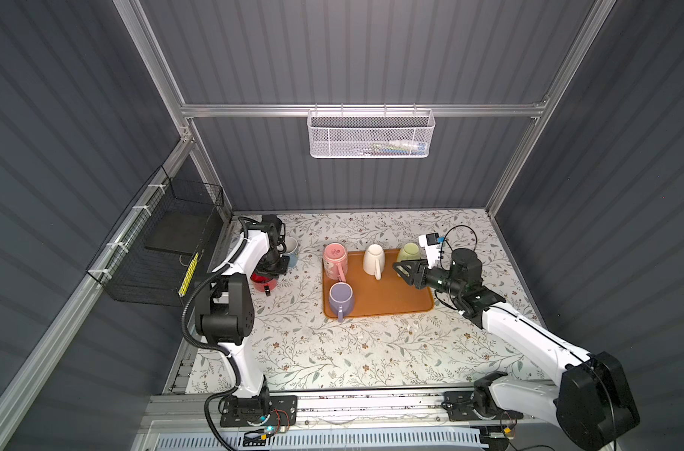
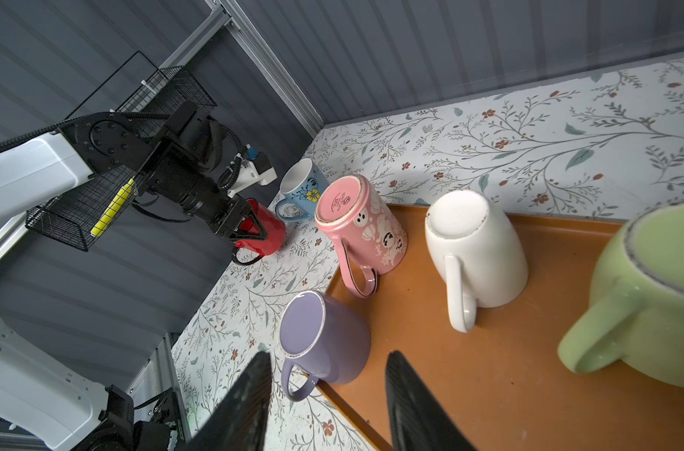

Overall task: Turn the mug right side up
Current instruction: Place the mug at the top-left of the table.

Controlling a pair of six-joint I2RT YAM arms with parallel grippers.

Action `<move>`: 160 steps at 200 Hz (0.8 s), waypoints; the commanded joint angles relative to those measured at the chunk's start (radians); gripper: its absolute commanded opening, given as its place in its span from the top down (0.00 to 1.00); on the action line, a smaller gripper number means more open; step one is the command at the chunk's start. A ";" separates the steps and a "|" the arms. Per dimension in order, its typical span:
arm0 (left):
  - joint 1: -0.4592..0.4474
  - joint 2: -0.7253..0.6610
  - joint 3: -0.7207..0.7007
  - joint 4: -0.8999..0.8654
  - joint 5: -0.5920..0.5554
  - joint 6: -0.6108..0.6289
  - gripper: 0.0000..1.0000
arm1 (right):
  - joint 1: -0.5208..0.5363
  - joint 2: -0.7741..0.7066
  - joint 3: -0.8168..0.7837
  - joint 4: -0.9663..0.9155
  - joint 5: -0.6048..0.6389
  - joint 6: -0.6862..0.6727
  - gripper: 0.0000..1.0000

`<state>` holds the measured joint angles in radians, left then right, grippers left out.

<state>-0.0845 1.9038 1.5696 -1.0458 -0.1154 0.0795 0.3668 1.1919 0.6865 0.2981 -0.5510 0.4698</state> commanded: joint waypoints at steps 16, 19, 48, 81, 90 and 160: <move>0.019 0.015 0.085 0.026 0.024 0.030 1.00 | -0.003 -0.018 -0.006 -0.008 0.000 -0.006 0.50; 0.022 0.015 0.084 0.026 0.029 0.032 1.00 | -0.003 -0.018 -0.007 -0.009 0.000 -0.005 0.50; 0.051 0.020 0.082 0.049 0.073 0.038 1.00 | -0.003 -0.014 -0.008 -0.011 0.001 -0.003 0.50; 0.094 0.026 0.079 0.069 0.099 0.043 1.00 | -0.003 0.005 -0.006 0.003 -0.010 0.008 0.50; 0.103 0.032 0.085 0.071 0.105 0.047 1.00 | -0.003 0.010 -0.001 0.001 -0.017 0.008 0.50; 0.144 0.155 0.226 0.038 0.126 0.061 1.00 | -0.003 0.031 0.007 0.012 -0.026 0.020 0.50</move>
<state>0.0555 2.0224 1.7161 -0.9890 -0.0090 0.1139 0.3668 1.2140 0.6865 0.2958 -0.5598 0.4789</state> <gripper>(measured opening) 0.099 0.496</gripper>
